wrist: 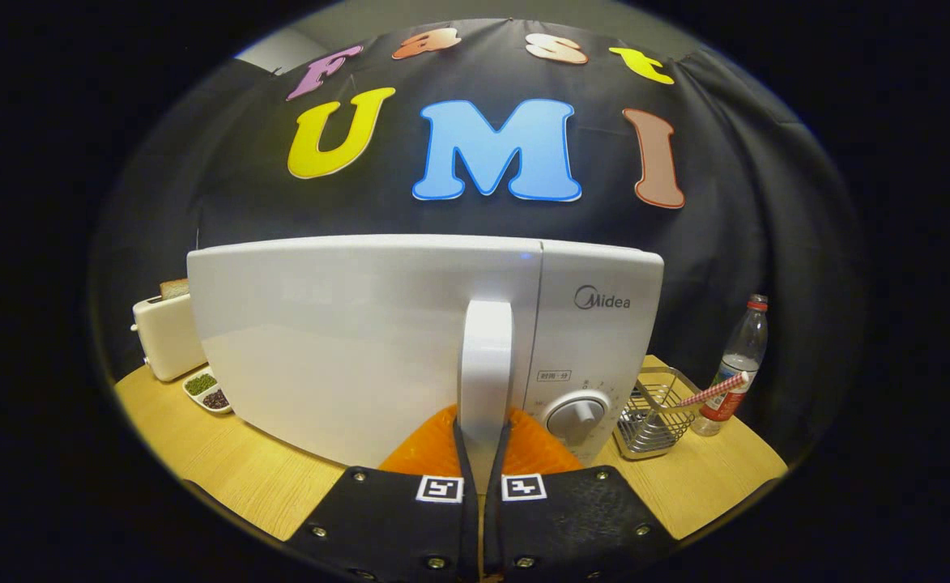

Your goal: Open the microwave, put the food inside, and close the microwave door.

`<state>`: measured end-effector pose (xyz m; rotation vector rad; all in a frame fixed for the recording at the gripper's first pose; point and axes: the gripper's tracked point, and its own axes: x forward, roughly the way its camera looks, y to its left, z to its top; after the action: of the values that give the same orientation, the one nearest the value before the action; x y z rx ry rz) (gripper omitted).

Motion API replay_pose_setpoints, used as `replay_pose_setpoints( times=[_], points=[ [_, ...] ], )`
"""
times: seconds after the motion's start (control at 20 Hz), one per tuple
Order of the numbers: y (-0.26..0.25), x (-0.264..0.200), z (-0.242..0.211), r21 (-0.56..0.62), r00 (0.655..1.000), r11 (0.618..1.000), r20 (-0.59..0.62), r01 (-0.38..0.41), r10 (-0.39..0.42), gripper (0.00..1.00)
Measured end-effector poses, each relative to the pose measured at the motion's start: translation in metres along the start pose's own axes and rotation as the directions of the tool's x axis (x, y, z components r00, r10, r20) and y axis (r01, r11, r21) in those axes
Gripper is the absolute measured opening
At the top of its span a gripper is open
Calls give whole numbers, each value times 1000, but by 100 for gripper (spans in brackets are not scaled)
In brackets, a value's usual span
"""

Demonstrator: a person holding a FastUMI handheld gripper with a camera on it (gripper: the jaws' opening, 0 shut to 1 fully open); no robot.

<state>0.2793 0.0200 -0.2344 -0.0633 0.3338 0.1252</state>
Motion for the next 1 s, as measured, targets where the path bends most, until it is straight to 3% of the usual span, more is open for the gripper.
replay_pose_setpoints(
  times=[0.65, 1.0],
  points=[
    [45, -108, -25, 32, 999, 999, -32, 11, -10, 3],
    [85, -158, -35, 20, 999, 1000, -42, -4, 5, 12]
  ],
)
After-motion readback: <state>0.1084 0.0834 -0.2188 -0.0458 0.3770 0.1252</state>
